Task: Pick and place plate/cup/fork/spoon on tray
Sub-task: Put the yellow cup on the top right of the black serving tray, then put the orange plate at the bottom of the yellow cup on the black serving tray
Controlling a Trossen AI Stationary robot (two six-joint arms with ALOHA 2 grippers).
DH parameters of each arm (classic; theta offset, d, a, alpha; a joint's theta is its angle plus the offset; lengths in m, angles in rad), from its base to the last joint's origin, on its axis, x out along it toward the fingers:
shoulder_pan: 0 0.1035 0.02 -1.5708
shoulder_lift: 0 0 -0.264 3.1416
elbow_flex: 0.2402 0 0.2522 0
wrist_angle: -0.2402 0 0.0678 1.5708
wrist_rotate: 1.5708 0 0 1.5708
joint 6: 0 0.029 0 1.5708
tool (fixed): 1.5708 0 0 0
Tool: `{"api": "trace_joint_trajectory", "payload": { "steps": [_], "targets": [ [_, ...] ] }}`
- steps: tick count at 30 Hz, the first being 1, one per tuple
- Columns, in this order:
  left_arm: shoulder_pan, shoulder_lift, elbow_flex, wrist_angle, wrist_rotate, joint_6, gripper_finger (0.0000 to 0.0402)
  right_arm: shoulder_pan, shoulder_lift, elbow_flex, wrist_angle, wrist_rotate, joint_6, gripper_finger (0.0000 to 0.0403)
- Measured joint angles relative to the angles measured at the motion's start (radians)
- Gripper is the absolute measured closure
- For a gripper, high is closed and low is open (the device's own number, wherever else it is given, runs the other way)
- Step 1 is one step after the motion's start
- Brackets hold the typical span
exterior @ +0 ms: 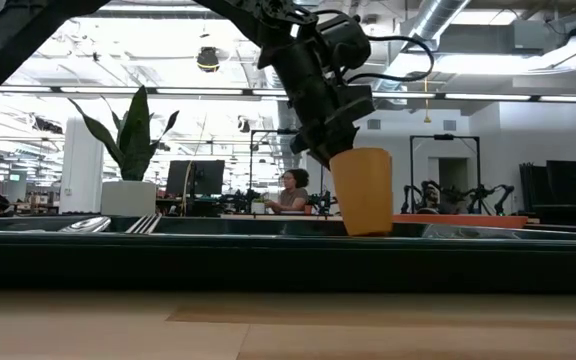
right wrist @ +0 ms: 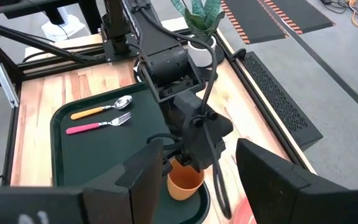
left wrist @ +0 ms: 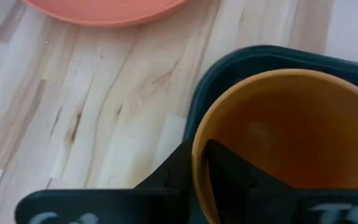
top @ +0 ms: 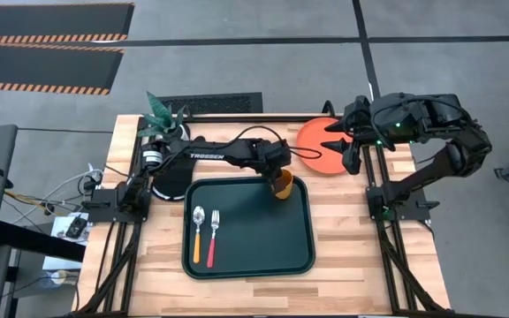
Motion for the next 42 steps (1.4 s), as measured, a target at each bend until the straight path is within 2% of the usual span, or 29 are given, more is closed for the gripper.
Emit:
{"api": "trace_joint_trajectory", "payload": {
  "steps": [17,23,27,32,38,40,42],
  "targets": [
    [-0.011,-0.015,0.008,0.016,0.004,0.005,0.0316,0.000,0.000,0.000,0.000,-0.001,0.000,0.0175],
    [-0.011,-0.032,0.014,0.015,0.004,0.005,0.0286,0.000,0.000,0.000,0.000,-0.001,0.002,0.0175],
    [-0.011,-0.032,0.087,-0.048,0.022,0.000,0.0263,-0.011,0.000,0.000,-0.047,0.035,0.041,0.0175],
    [-0.011,-0.033,0.249,-0.178,0.033,0.013,0.0240,-0.081,0.015,-0.001,-0.250,0.181,0.174,0.0175],
    [-0.005,-0.035,0.461,-0.306,0.023,0.044,0.0232,-0.167,-0.010,-0.185,-0.234,0.192,0.191,0.0175],
    [-0.002,-0.035,0.530,-0.375,0.020,0.045,0.0232,-0.206,-0.022,-0.299,-0.235,0.200,0.242,0.0175],
    [0.001,-0.046,0.566,-0.421,0.030,0.044,0.0232,-0.238,-0.043,-0.437,-0.183,0.201,0.364,0.0175]
  ]
}}
